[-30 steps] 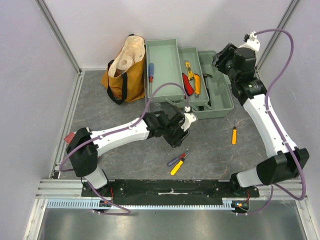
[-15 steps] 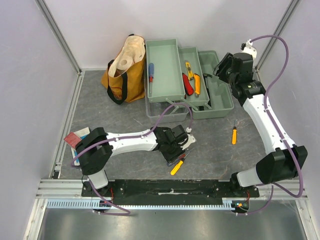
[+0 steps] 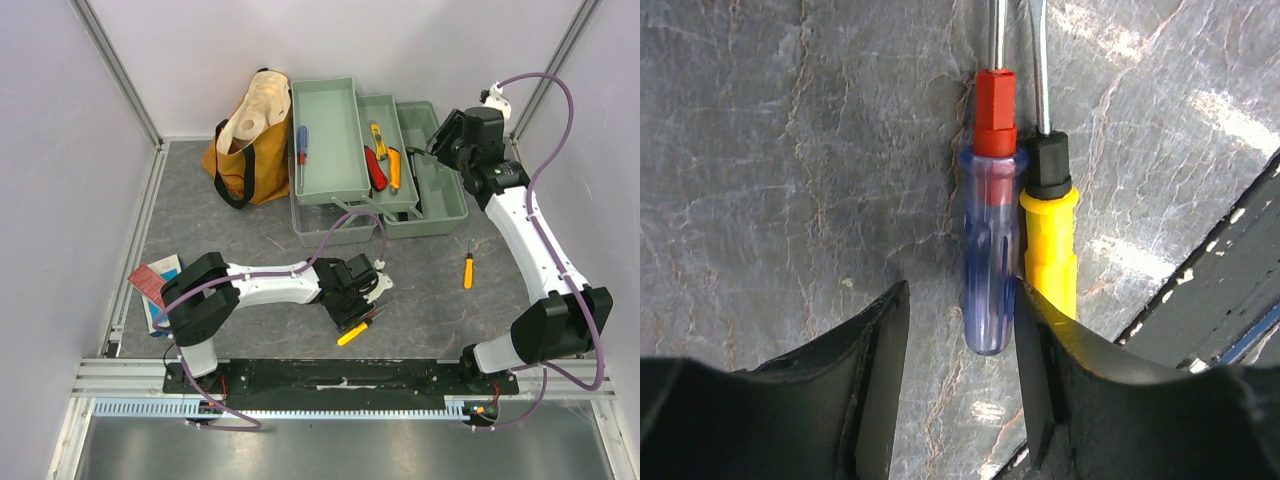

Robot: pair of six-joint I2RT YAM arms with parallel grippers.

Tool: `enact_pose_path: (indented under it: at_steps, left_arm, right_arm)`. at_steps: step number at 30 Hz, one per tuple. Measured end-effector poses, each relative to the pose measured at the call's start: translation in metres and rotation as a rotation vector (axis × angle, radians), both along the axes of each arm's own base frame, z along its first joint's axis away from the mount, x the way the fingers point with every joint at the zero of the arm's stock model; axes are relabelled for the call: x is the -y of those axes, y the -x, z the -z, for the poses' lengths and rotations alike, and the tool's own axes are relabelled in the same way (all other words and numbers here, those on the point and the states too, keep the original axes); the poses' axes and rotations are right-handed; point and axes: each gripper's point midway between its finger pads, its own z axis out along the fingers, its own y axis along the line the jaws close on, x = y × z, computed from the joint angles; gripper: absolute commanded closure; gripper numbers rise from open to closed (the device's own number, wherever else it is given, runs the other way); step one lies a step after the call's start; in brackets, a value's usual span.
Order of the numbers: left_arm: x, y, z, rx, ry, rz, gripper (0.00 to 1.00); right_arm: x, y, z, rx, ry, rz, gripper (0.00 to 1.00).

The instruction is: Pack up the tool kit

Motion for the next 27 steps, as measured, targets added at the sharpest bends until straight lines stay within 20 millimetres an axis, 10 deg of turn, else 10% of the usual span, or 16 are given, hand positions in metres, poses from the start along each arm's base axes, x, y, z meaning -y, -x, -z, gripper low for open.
enact_pose_path:
  at_steps: [5, 15, 20, 27]
  left_arm:
    - [0.003, 0.0, 0.005, -0.006, 0.006, 0.002, 0.52]
    - [0.008, -0.002, 0.005, -0.001, 0.019, -0.001, 0.98]
    - [0.005, -0.012, 0.001, 0.052, -0.007, -0.018, 0.98]
    - [0.033, -0.054, -0.065, 0.227, 0.096, -0.059, 0.98]
  right_arm:
    - [0.002, 0.0, 0.004, -0.012, -0.002, 0.007, 0.41]
    - [0.01, 0.0, 0.01, -0.033, -0.001, 0.028, 0.41]
    - [0.018, -0.001, 0.01, -0.033, -0.011, 0.05, 0.41]
    - [0.033, 0.004, 0.023, -0.061, -0.032, 0.091, 0.4]
